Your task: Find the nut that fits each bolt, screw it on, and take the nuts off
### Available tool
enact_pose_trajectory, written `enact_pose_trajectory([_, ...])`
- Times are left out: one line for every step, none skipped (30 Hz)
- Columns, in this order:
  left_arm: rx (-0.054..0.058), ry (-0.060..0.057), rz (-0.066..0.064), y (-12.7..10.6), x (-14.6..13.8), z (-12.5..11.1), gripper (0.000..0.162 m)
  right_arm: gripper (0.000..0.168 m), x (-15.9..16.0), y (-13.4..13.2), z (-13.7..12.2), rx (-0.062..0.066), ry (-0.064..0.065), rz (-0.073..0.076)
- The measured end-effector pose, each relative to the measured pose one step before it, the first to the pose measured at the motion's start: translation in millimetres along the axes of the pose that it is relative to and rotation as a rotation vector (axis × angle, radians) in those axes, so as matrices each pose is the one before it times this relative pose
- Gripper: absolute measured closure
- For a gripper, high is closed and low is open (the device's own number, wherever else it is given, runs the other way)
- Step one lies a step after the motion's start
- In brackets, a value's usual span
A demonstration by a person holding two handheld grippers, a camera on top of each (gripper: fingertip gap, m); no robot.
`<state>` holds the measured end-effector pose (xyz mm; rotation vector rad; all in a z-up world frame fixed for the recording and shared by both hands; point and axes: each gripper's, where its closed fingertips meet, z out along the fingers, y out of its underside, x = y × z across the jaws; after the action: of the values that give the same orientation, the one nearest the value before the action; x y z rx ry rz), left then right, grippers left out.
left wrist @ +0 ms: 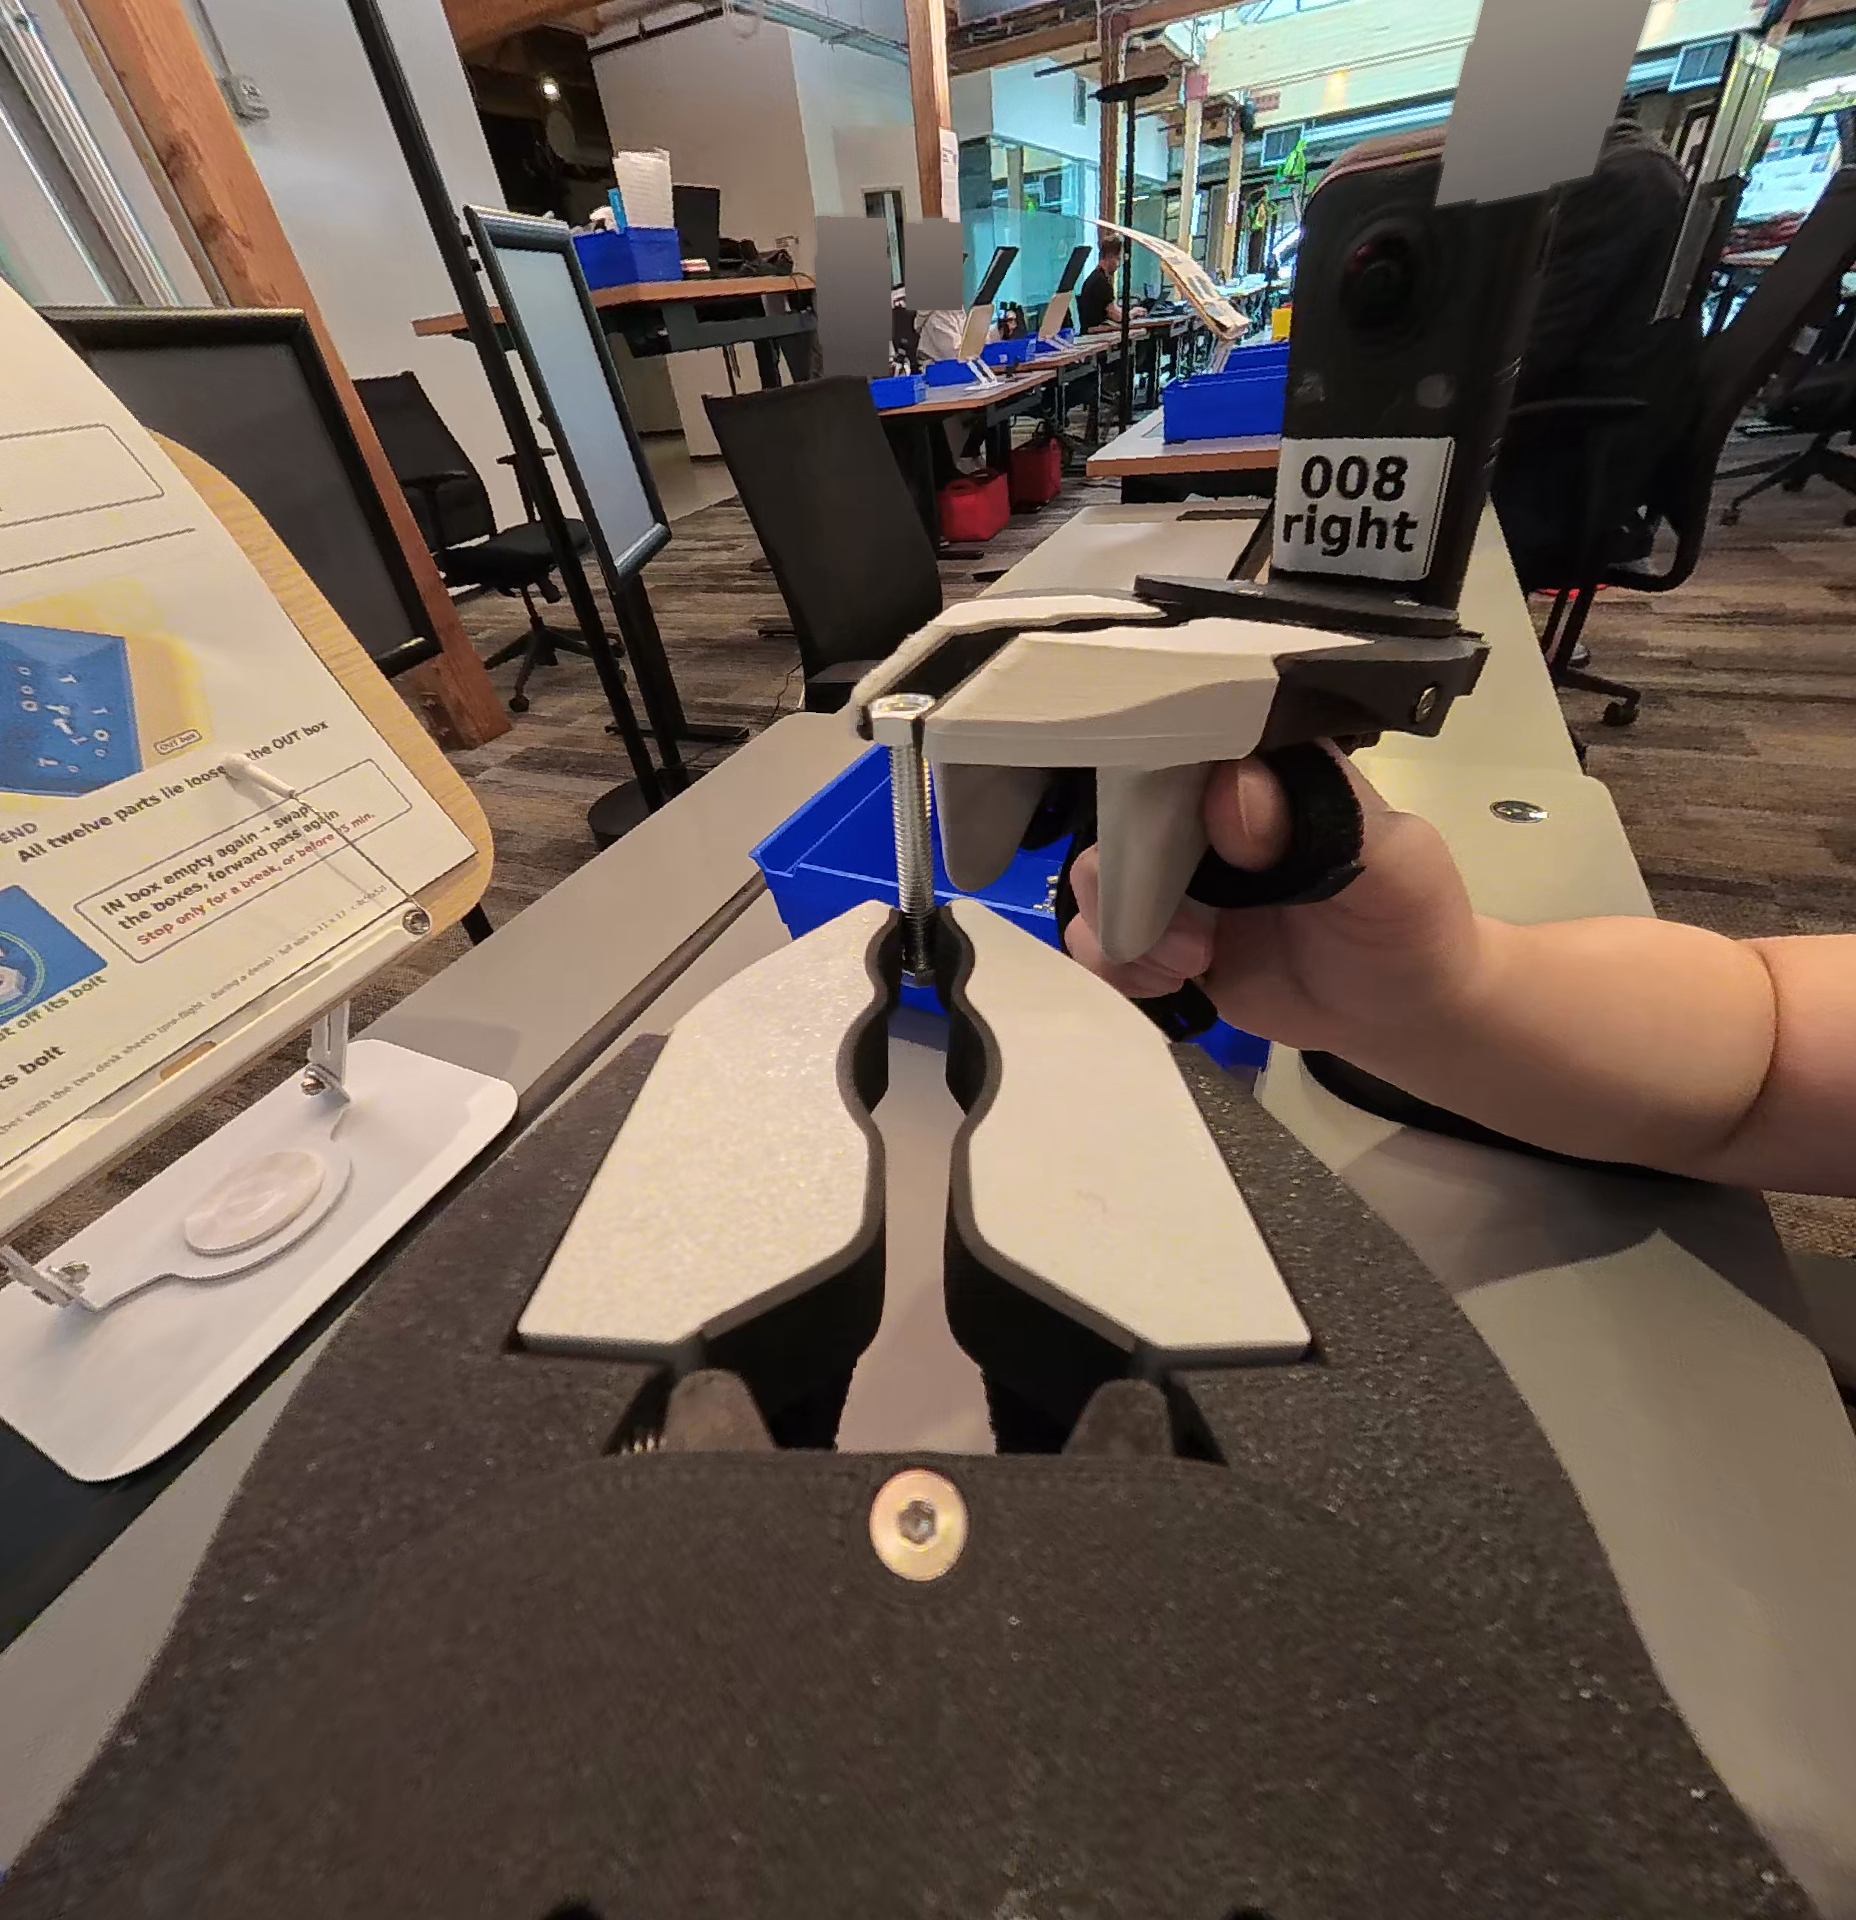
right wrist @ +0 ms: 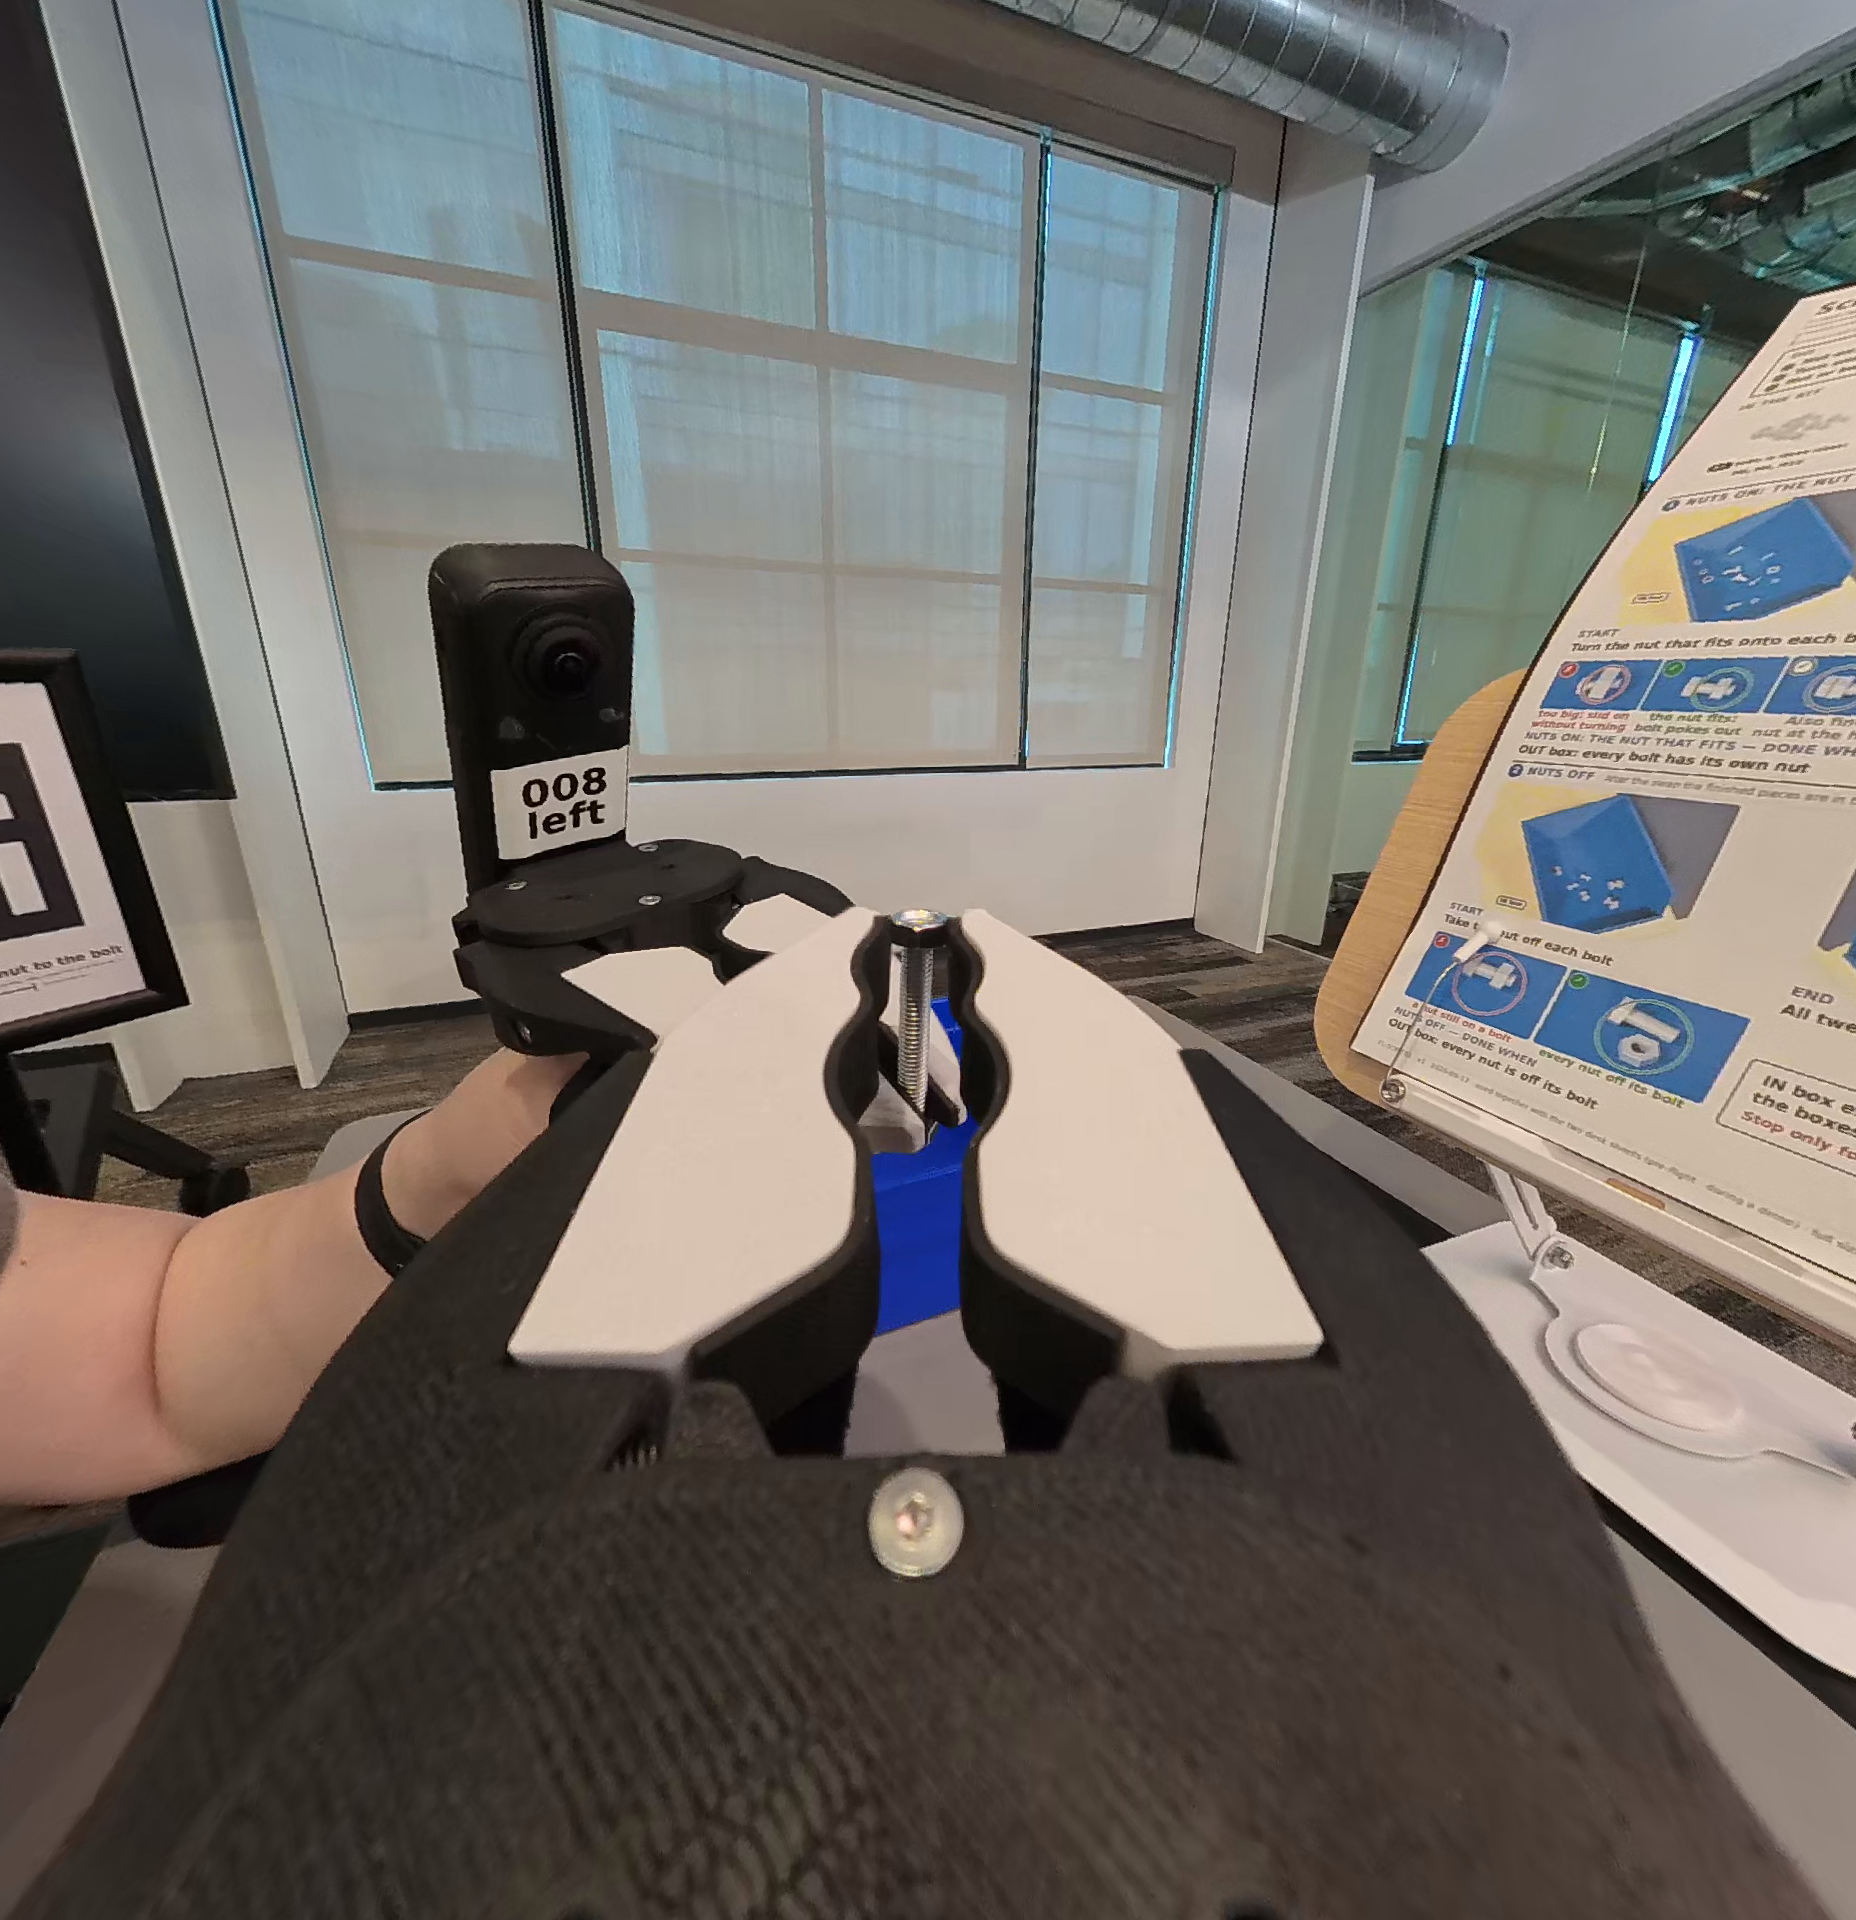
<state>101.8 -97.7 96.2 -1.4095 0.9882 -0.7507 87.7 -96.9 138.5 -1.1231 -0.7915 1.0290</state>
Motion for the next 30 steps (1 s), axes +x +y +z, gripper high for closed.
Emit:
enact_pose_trajectory([-0.0005, 0.0022, -0.0023, -0.10, 0.07, -0.10, 0.157, 0.157, -0.06, -0.04, -0.06, 0.0016, -0.0014, 0.0019])
enact_pose_trajectory([0.0006, 0.0002, -0.0011, -0.13, -0.21, -0.14, 0.157, 0.157, 0.21, -0.15, -0.05, 0.0010, 0.0001, 0.0008])
enact_pose_trajectory([-0.0007, 0.0009, -0.0006, 0.12, -0.07, -0.05, 0.157, 0.157, 0.20, 0.08, -0.07, -0.0007, -0.0002, -0.0001])
enact_pose_trajectory([-0.0019, 0.0023, -0.0015, 0.35, 0.15, 0.22, 0.157, 0.157, -0.14, 0.18, 0.08, -0.0018, -0.0010, -0.0008])
enact_pose_trajectory([-0.0008, 0.0035, -0.0034, 0.13, 0.34, 0.11, 0.157, 0.157, -0.12, 0.11, 0.01, -0.0007, -0.0007, -0.0014])
enact_pose_trajectory([-0.0006, 0.0041, -0.0054, 0.05, 0.15, -0.02, 0.157, 0.157, 0.16, 0.13, 0.06, -0.0001, 0.0006, -0.0015])
enact_pose_trajectory([0.0003, 0.0037, -0.0041, 0.06, -0.07, -0.13, 0.157, 0.157, -0.07, 0.02, 0.09, 0.0000, -0.0004, -0.0002])
enact_pose_trajectory([0.0007, 0.0034, -0.0025, -0.03, 0.05, -0.01, 0.157, 0.157, -0.12, -0.03, 0.09, 0.0004, -0.0019, 0.0008])
enact_pose_trajectory([0.0009, 0.0027, -0.0031, -0.06, 0.09, -0.04, 0.157, 0.157, 0.04, -0.02, -0.07, 0.0007, -0.0002, -0.0004])
enact_pose_trajectory([0.0007, 0.0013, -0.0017, 0.04, -0.05, 0.01, 0.157, 0.158, 0.19, 0.01, -0.01, -0.0001, 0.0008, -0.0012])
enact_pose_trajectory([-0.0006, 0.0006, 0.0000, 0.17, -0.05, 0.14, 0.157, 0.157, 0.12, 0.16, 0.07, -0.0016, -0.0006, -0.0006])
enact_pose_trajectory([-0.0002, -0.0013, 0.0008, 0.12, -0.17, 0.08, 0.157, 0.157, 0.10, 0.09, 0.08, -0.0019, -0.0006, -0.0003])
enact_pose_trajectory([0.0003, -0.0003, 0.0008, 0.06, -0.09, 0.03, 0.157, 0.157, 0.08, 0.08, -0.01, -0.0005, -0.0005, -0.0007])
enact_pose_trajectory([-0.0006, 0.0017, -0.0008, -0.03, 0.23, 0.08, 0.157, 0.157, -0.25, -0.07, -0.11, 0.0002, -0.0022, -0.0013])
enact_pose_trajectory([0.0009, -0.0007, 0.0012, -0.12, -0.03, -0.11, 0.157, 0.157, -0.09, -0.11, 0.11, 0.0003, -0.0024, -0.0004])
enact_pose_trajectory([-0.0008, -0.0008, 0.0015, 0.00, -0.13, -0.11, 0.157, 0.157, -0.12, -0.08, -0.04, -0.0009, -0.0023, 0.0007])
enact_pose_trajectory([-0.0007, 0.0008, 0.0001, -0.02, 0.14, 0.03, 0.157, 0.157, -0.29, 0.06, 0.13, -0.0015, -0.0040, 0.0002])
enact_pose_trajectory([0.0007, 0.0009, -0.0003, -0.07, 0.01, 0.00, 0.157, 0.158, -0.19, 0.02, 0.04, -0.0014, -0.0034, 0.0004])
enact_pose_trajectory([-0.0003, 0.0007, -0.0012, 0.05, 0.00, 0.06, 0.157, 0.157, 0.07, -0.07, -0.15, -0.0011, -0.0011, 0.0006])
enact_pose_trajectory([0.0006, 0.0007, -0.0004, -0.07, 0.08, -0.05, 0.157, 0.157, -0.04, -0.08, -0.02, -0.0002, -0.0021, -0.0001])
enact_pose_trajectory([0.0001, 0.0016, -0.0002, -0.01, 0.22, 0.01, 0.157, 0.157, -0.29, -0.06, 0.03, 0.0005, -0.0026, -0.0006])
enact_pose_trajectory([0.0004, -0.0002, 0.0000, -0.05, 0.06, -0.01, 0.157, 0.157, -0.01, -0.01, -0.07, 0.0007, -0.0006, -0.0006])
enact_pose_trajectory([-0.0005, -0.0007, 0.0007, 0.05, -0.10, 0.05, 0.157, 0.157, 0.07, 0.00, 0.04, 0.0001, -0.0001, 0.0001])
enact_pose_trajectory([-0.0005, 0.0006, 0.0005, -0.04, 0.04, -0.04, 0.157, 0.157, -0.11, -0.01, 0.00, 0.0000, -0.0007, 0.0002])
enact_pose_trajectory([0.0010, 0.0012, -0.0007, -0.10, 0.12, -0.11, 0.157, 0.157, -0.22, -0.11, 0.03, 0.0008, -0.0012, -0.0006])
enact_pose_trajectory([0.0001, 0.0010, -0.0008, -0.11, 0.09, 0.04, 0.157, 0.157, -0.10, -0.09, 0.02, -0.0001, -0.0012, -0.0007])
enact_pose_trajectory([-0.0005, -0.0002, 0.0005, 0.05, -0.02, 0.06, 0.157, 0.157, -0.01, 0.02, -0.04, -0.0009, -0.0003, -0.0005])
enact_pose_trajectory([-0.0003, 0.0004, 0.0005, 0.03, 0.14, 0.03, 0.157, 0.157, 0.06, -0.01, -0.06, 0.0000, -0.0007, -0.0004])
enact_pose_trajectory([0.0000, 0.0007, -0.0001, 0.00, 0.10, 0.00, 0.157, 0.157, -0.09, -0.05, 0.06, 0.0004, -0.0012, 0.0004])
enact_pose_trajectory([-0.0007, 0.0007, -0.0006, 0.10, 0.05, -0.01, 0.157, 0.157, -0.03, 0.06, -0.07, 0.0002, -0.0005, 0.0012])
